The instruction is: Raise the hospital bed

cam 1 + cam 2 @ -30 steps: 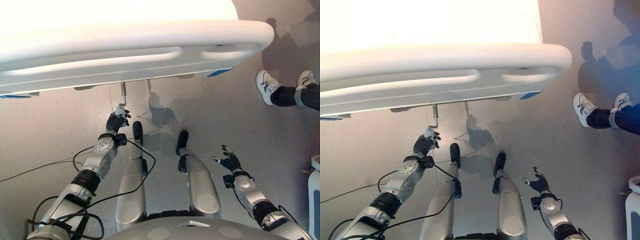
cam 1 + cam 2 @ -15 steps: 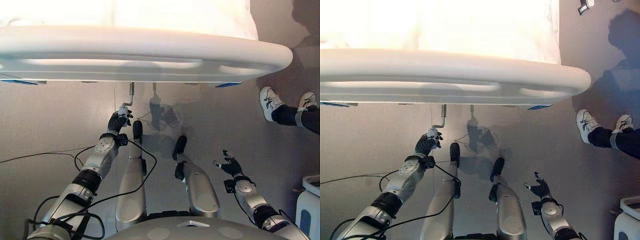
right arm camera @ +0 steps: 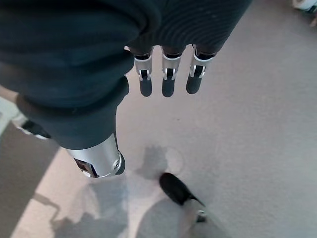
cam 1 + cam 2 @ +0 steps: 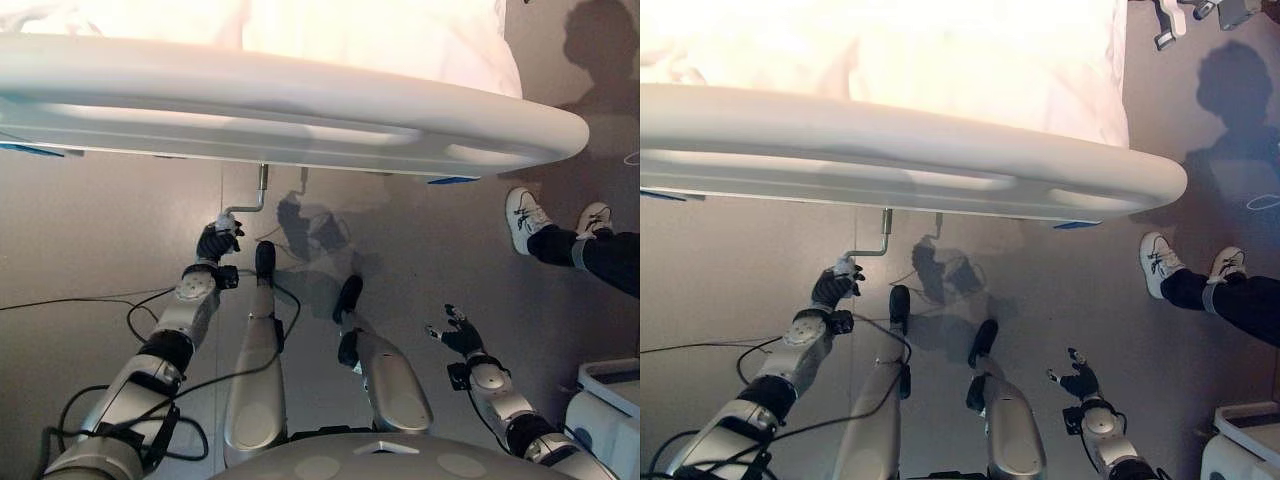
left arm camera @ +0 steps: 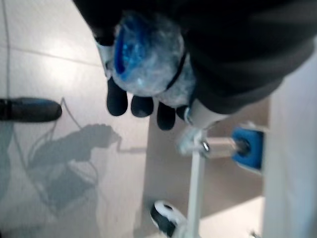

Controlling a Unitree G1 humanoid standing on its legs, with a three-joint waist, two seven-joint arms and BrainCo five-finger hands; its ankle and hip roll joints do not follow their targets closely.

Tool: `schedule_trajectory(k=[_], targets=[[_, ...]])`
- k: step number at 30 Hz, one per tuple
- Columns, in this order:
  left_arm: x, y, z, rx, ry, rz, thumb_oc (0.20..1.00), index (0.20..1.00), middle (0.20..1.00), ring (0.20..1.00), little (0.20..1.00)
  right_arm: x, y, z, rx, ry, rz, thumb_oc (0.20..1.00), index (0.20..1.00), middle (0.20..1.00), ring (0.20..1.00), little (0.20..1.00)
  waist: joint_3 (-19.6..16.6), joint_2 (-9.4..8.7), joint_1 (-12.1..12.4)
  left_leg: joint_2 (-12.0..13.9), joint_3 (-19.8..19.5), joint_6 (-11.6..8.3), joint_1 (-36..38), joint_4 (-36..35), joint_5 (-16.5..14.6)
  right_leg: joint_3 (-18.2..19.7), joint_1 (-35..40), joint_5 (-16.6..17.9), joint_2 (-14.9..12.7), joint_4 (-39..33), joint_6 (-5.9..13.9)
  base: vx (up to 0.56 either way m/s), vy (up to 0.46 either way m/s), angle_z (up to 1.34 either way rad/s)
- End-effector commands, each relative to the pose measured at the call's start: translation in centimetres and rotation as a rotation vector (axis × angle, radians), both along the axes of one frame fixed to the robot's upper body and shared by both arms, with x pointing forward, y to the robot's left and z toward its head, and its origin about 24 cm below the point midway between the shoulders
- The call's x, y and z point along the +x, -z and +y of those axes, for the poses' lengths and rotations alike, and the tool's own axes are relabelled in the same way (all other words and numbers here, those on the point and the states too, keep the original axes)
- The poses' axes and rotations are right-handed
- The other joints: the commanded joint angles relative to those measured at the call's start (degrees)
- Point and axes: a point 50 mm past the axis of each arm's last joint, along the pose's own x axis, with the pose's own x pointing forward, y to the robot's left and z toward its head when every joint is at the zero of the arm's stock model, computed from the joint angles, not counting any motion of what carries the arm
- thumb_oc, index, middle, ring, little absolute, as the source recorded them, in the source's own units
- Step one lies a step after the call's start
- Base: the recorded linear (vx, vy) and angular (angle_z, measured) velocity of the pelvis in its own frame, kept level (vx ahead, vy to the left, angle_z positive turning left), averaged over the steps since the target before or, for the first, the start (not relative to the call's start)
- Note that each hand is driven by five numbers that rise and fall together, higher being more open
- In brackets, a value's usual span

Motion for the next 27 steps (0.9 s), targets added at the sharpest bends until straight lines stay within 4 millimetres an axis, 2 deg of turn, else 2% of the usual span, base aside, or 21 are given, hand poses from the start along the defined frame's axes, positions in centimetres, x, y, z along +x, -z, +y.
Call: schedule_trajectory(k=[1, 2, 3, 6, 7, 9, 10, 12, 14, 27], targets=[[0.6, -3.0, 5.2, 0.088, -0.191, -0.067, 0.2, 0.2, 0.2, 0.2, 0.2, 0.0, -0.4, 0.7, 0.044, 0.012, -0.057, 1.0, 1.0, 1.0, 1.0, 1.0, 2.5, -6.07, 0.0, -4.0, 3.0, 1.14, 2.6, -0.8, -4.5, 2.3, -4.5, 12.9, -2.2, -5.0, 5.68, 0.0, 0.0, 0.0], [0.6, -3.1, 5.2, 0.089, -0.19, -0.069, 0.2, 0.2, 0.2, 0.2, 0.2, 0.1, -0.5, 0.7, 0.045, 0.013, -0.059, 1.0, 1.0, 1.0, 1.0, 1.0, 2.8, -6.22, -0.1, -4.4, 3.3, 1.57, 1.9, -0.7, -3.0, 1.7, -5.1, 13.6, -2.7, -4.8, 5.15, 0.05, -0.011, -0.04], [0.9, -3.2, 5.3, 0.087, -0.196, -0.066, 0.2, 0.2, 0.2, 0.2, 0.2, 0.1, -0.5, 0.7, 0.045, 0.01, -0.063, 1.0, 1.0, 1.0, 1.0, 1.0, 2.8, -6.17, -0.1, -4.0, 3.2, 1.12, 2.3, -0.7, -4.4, 2.4, -4.9, 13.0, -2.1, -5.0, 5.68, -0.01, 0.008, -0.07], [1.8, -4.1, 5.4, 0.105, -0.211, -0.069, 0.2, 0.2, 0.2, 0.2, 0.2, 0.7, -1.1, 0.9, 0.05, 0.002, -0.095, 1.0, 1.0, 1.0, 1.0, 1.0, 3.7, -6.34, -0.9, -4.0, 3.5, 1.0, 1.3, -0.8, -4.3, 2.7, -6.2, 13.3, -2.0, -5.1, 5.71, 0.0, 0.009, -0.12], [2.4, -5.0, 5.5, 0.118, -0.221, -0.081, 0.2, 0.2, 0.2, 0.2, 0.2, 1.1, -1.4, 1.0, 0.056, -0.003, -0.118, 1.0, 1.0, 1.0, 1.0, 1.0, 4.4, -6.52, -1.4, -3.8, 3.7, 0.89, 0.6, -0.8, -4.1, 2.9, -7.0, 13.5, -2.0, -5.1, 5.71, 0.0, 0.0, 0.0], [2.4, -5.0, 5.5, 0.118, -0.22, -0.082, 0.2, 0.2, 0.2, 0.2, 0.2, 1.1, -1.4, 1.0, 0.056, -0.003, -0.118, 1.0, 1.0, 1.0, 1.0, 1.0, 4.4, -6.52, -1.3, -3.8, 3.7, 0.89, 0.5, -0.8, -4.1, 2.9, -7.0, 13.5, -2.0, -5.1, 5.71, -0.01, 0.002, -0.02], [3.2, -6.0, 5.5, 0.137, -0.23, -0.088, 0.2, 0.2, 0.2, 0.2, 0.2, 1.7, -1.9, 1.3, 0.066, -0.014, -0.151, 1.0, 1.0, 1.0, 1.0, 1.0, 5.1, -6.5, -2.0, -3.9, 3.9, 0.7, -0.7, -0.9, -3.9, 3.1, -8.4, 13.7, -2.0, -5.1, 5.73, 0.0, 0.0, 0.0], [3.6, -6.5, 5.4, 0.147, -0.232, -0.097, 0.2, 0.2, 0.2, 0.2, 0.2, 1.9, -2.1, 1.3, 0.067, -0.017, -0.163, 1.0, 1.0, 1.0, 1.0, 1.0, 5.5, -6.58, -2.3, -3.8, 3.9, 0.65, -1.2, -0.9, -3.8, 3.2, -8.9, 13.8, -2.0, -5.1, 5.7, 0.0, 0.0, 0.0], [4.5, -7.8, 5.2, 0.171, -0.234, -0.122, 0.2, 0.2, 0.2, 0.2, 0.2, 2.5, -2.9, 1.6, 0.073, -0.035, -0.205, 1.0, 1.0, 1.0, 1.0, 1.0, 6.0, -6.43, -3.0, -3.8, 4.2, 0.44, -2.8, -0.9, -3.4, 3.5, -10.8, 14.1, -2.0, -5.0, 5.7, -0.04, 0.004, -0.01], [6.8, -11.9, 3.8, 0.236, -0.234, -0.204, 0.2, 0.2, 0.2, 0.2, 0.2, 4.1, -5.8, 2.9, 0.098, -0.117, -0.372, 1.0, 1.0, 1.0, 1.0, 1.0, 6.0, -5.12, -6.4, -3.2, 5.7, 0.19, -9.3, -0.9, -2.6, 5.7, -19.4, 14.8, -2.1, -3.9, 5.56, -0.02, -0.017, -0.08]])
